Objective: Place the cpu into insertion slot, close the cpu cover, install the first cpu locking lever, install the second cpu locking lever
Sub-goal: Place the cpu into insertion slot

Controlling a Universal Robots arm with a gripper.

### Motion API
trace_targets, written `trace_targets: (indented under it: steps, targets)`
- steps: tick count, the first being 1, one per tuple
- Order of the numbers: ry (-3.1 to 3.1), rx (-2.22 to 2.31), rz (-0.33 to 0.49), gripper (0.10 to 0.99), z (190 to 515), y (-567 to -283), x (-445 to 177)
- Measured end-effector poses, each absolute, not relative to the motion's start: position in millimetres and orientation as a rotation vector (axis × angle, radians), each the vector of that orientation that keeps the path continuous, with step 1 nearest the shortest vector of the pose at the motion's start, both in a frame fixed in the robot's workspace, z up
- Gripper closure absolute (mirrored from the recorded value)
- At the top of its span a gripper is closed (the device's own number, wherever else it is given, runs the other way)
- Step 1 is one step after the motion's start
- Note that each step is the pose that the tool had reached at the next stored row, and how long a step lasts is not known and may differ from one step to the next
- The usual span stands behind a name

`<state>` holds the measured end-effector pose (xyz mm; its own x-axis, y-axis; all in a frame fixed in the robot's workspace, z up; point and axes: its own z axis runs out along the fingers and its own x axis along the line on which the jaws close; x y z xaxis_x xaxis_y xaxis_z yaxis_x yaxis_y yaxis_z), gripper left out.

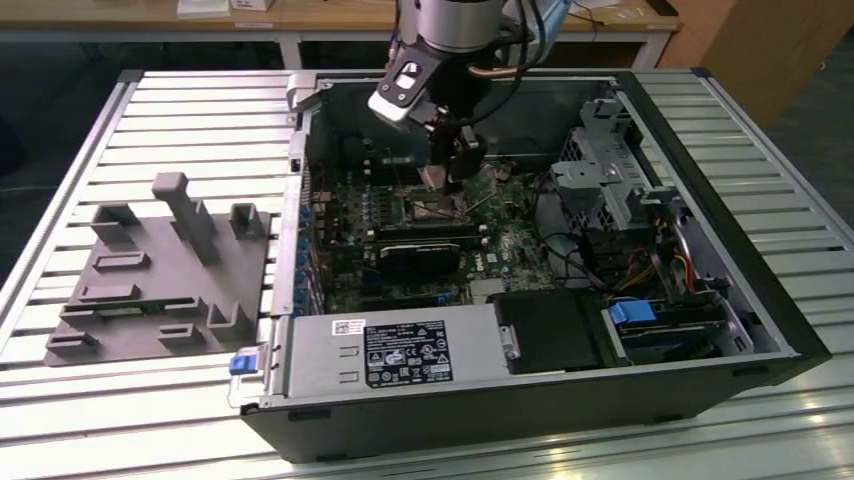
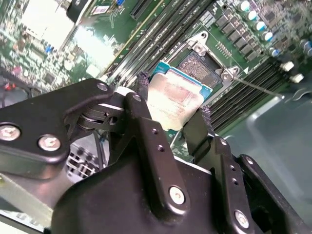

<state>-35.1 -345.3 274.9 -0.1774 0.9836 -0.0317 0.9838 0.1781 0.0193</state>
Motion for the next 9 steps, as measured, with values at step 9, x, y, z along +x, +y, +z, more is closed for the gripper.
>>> trace_targets:
  steps: [9]
  targets:
    - [2.215,2.177,-0.013,0.549,269.2,-345.3,-35.1]
